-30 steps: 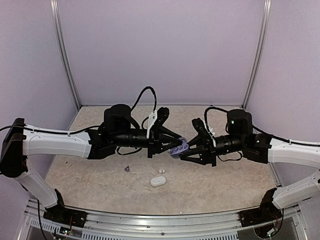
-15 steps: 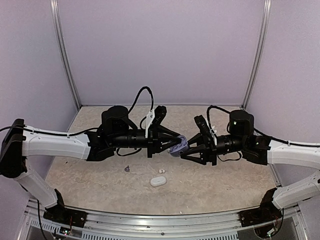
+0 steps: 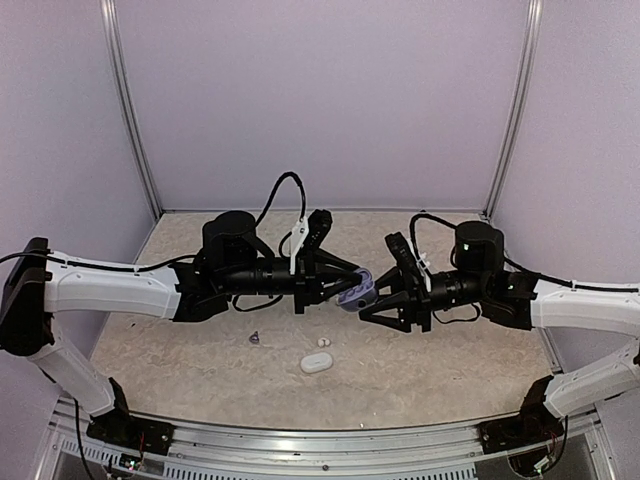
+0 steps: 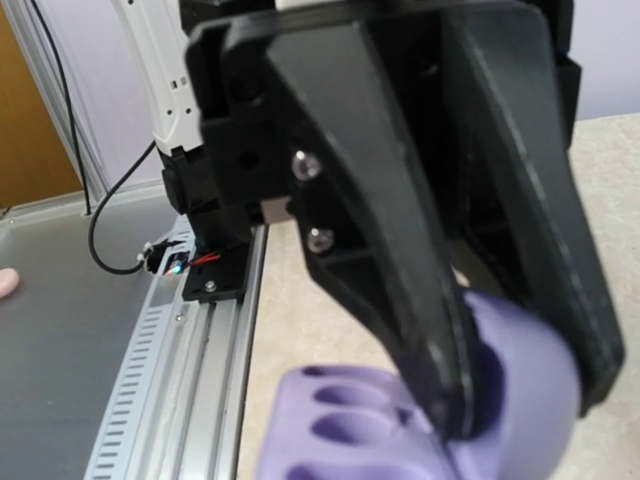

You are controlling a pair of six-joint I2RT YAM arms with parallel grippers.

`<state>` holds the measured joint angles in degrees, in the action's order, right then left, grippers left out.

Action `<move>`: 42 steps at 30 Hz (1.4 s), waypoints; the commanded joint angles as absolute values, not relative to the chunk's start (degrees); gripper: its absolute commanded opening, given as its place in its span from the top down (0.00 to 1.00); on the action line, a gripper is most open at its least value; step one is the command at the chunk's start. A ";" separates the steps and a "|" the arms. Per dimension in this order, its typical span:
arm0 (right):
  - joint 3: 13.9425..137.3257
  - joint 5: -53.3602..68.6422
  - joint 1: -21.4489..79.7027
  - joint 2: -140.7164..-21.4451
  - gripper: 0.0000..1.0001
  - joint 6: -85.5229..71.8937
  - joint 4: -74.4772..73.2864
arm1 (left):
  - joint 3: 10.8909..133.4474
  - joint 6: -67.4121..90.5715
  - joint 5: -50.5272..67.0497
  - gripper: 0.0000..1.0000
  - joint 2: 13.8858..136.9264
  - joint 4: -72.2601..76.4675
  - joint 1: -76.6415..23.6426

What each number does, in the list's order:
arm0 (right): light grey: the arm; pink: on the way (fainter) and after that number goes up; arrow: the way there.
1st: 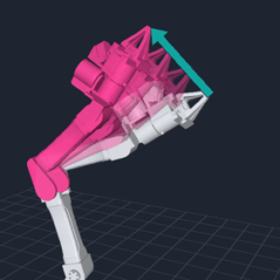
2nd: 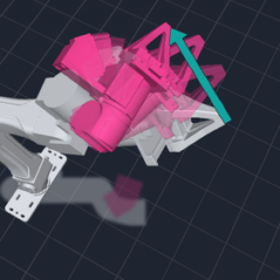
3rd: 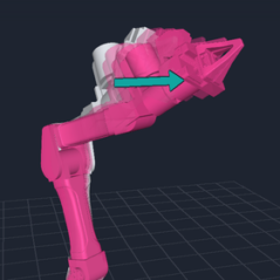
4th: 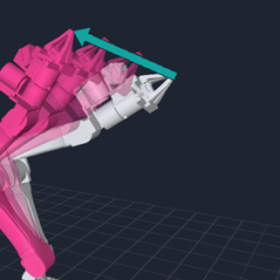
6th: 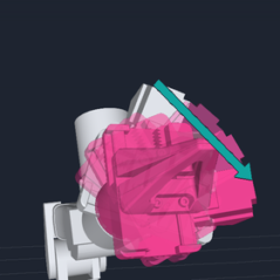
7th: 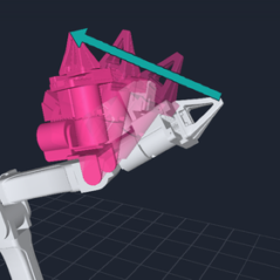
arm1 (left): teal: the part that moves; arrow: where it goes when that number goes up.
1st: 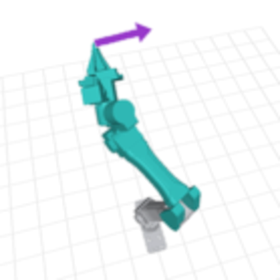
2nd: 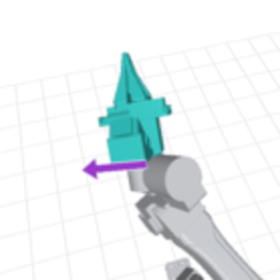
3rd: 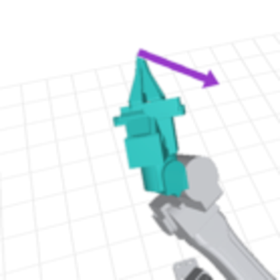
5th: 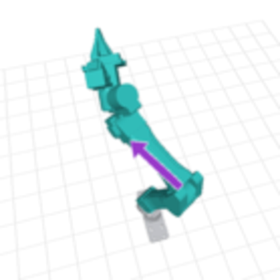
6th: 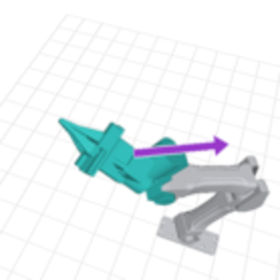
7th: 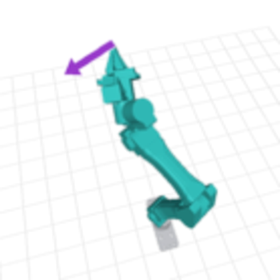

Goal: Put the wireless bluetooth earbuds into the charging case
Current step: Pass from the left arm to the right

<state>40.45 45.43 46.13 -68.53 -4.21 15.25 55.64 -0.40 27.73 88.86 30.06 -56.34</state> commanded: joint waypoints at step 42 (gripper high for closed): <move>37.92 47.99 40.28 -65.58 1.00 -3.50 16.08 | 43.00 6.46 5.74 0.01 76.19 38.01 -51.59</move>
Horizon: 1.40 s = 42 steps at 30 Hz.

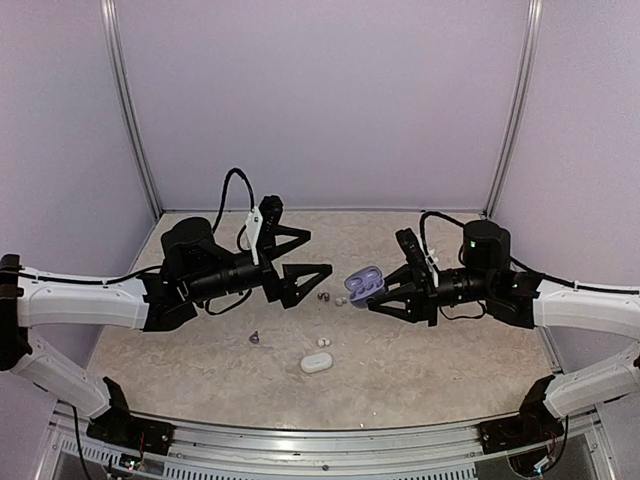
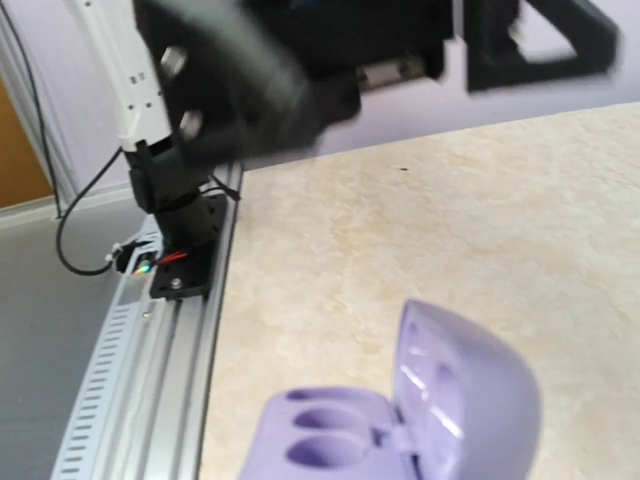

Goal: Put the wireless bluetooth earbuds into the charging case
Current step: Pass from the left arm to the right, then move the right earbud to the center of the board.

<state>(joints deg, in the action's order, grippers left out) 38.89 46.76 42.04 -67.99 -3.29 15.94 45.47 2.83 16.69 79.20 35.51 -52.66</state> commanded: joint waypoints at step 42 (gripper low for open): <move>33.48 49.65 38.33 -62.15 1.00 -4.61 15.98 | 56.94 4.37 9.39 0.47 101.57 -2.45 -39.24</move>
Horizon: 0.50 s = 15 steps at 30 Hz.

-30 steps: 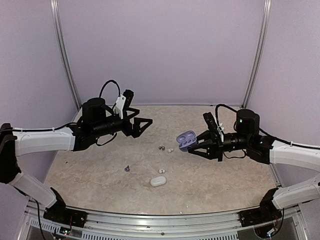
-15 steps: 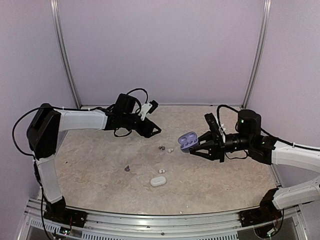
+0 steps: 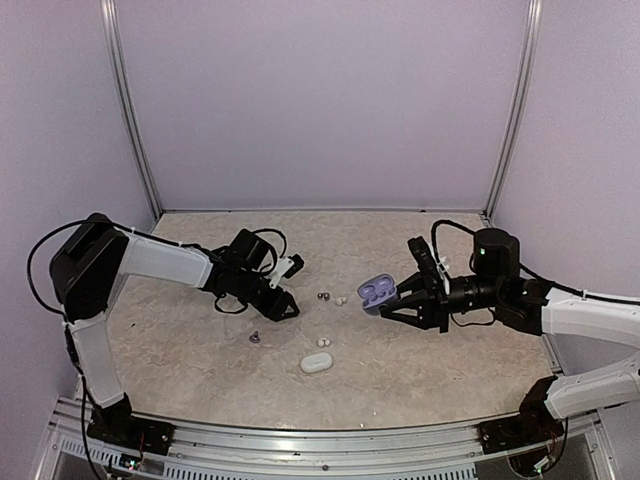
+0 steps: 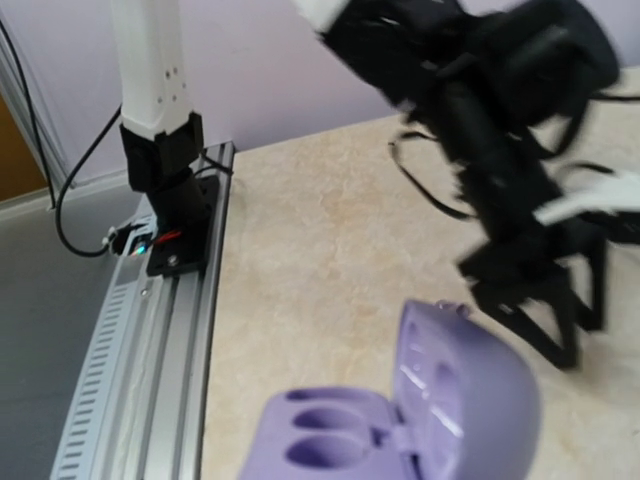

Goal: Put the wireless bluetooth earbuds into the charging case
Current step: Move the right earbud to the center of the board.

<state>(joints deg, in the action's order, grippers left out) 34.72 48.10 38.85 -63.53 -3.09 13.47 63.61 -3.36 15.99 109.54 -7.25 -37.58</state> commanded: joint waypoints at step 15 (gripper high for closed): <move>34.90 50.88 38.40 -65.29 1.00 -2.54 15.07 | 33.71 26.61 -5.59 0.61 78.17 1.74 -42.20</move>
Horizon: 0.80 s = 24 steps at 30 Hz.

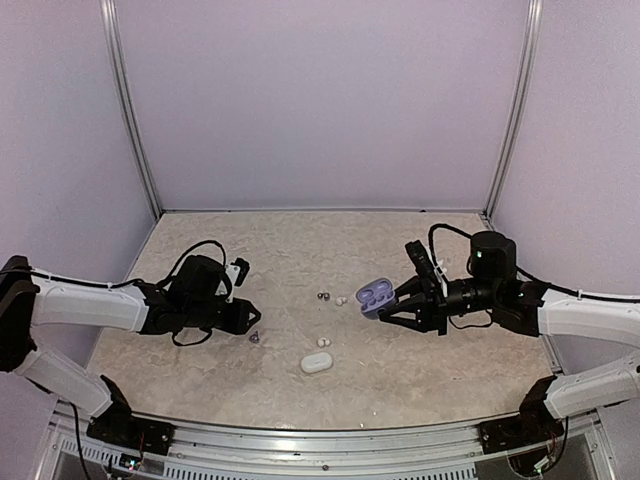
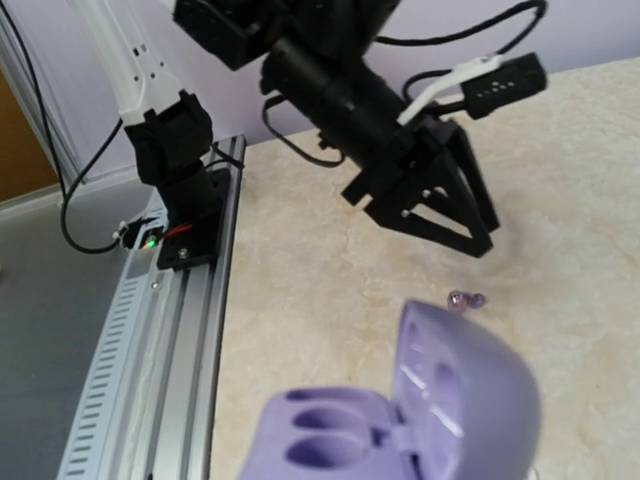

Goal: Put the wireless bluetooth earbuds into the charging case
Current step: Move the right earbud to the center of the board.

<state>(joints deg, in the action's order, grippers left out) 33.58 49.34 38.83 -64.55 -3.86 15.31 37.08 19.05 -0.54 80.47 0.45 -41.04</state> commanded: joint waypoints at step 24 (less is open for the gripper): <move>34.37 50.80 38.35 -65.96 1.00 -2.51 15.82 | 31.82 32.61 -5.60 0.71 86.24 7.09 -43.54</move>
<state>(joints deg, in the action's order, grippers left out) 33.61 50.15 38.83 -65.76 -2.92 15.14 30.48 31.90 -5.43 84.86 5.41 -43.16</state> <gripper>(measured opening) 0.275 0.294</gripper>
